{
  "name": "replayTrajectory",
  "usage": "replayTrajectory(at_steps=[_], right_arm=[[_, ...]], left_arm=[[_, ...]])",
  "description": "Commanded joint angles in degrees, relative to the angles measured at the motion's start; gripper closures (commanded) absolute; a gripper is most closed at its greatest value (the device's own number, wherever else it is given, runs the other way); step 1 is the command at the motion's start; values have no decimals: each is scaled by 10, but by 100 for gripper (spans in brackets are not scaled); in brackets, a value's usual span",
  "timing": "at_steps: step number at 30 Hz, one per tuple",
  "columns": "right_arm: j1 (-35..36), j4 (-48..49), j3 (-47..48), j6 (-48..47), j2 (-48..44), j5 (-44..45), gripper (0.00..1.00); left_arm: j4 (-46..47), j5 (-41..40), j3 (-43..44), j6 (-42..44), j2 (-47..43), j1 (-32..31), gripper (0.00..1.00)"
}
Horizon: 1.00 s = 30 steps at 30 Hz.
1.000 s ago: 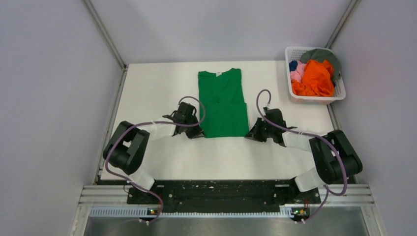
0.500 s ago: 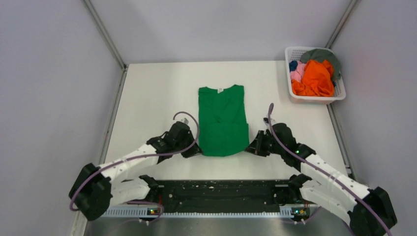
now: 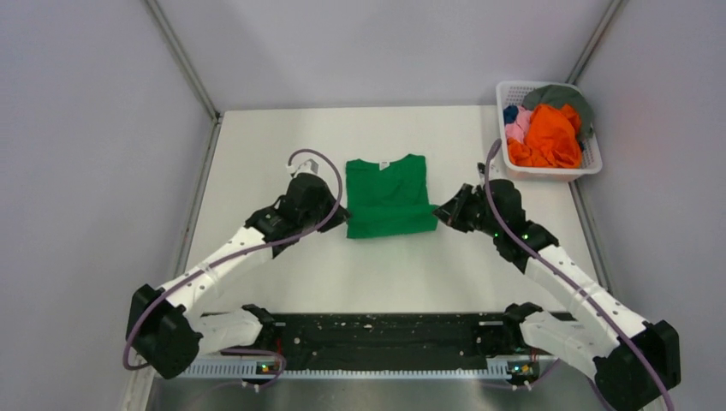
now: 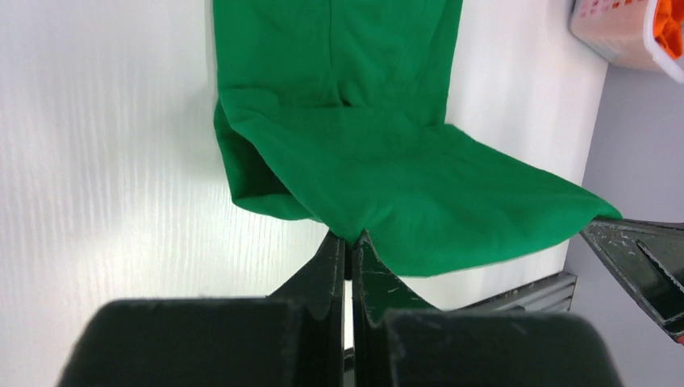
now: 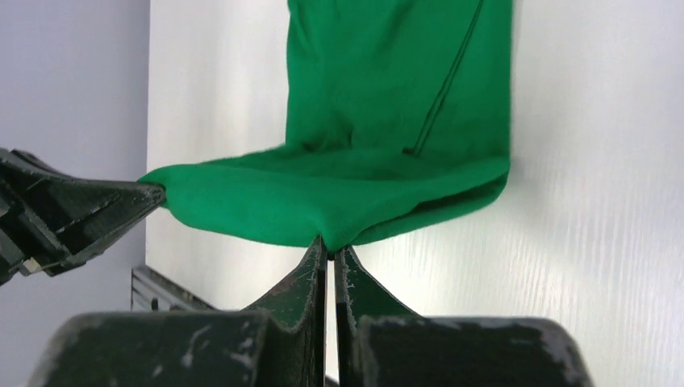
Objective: Fold and stack the t-shirts
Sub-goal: Fold the long partially folded tshirt into a neat square
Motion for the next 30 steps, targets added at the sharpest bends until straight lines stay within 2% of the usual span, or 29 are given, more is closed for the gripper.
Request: replayTrajectory(at_steps=[1,13,18,27,30], right_arm=[[-53,81,56,-17,69,-29,100],[-129,184,171,-29,263,-83,100],[-147,203,219,-31,347,-94,100],[-158,239,323,-52,529,-92,100],[-162,249,362,-54,590,-100,100]], left_arm=[[-3,-15,77,56,58,51,100],[-4,39,263,134,264,148,100],[-14,76,347,143,354,174,100],[5,143,447,144,506,218,100],[7,130,480,138,552,223,100]])
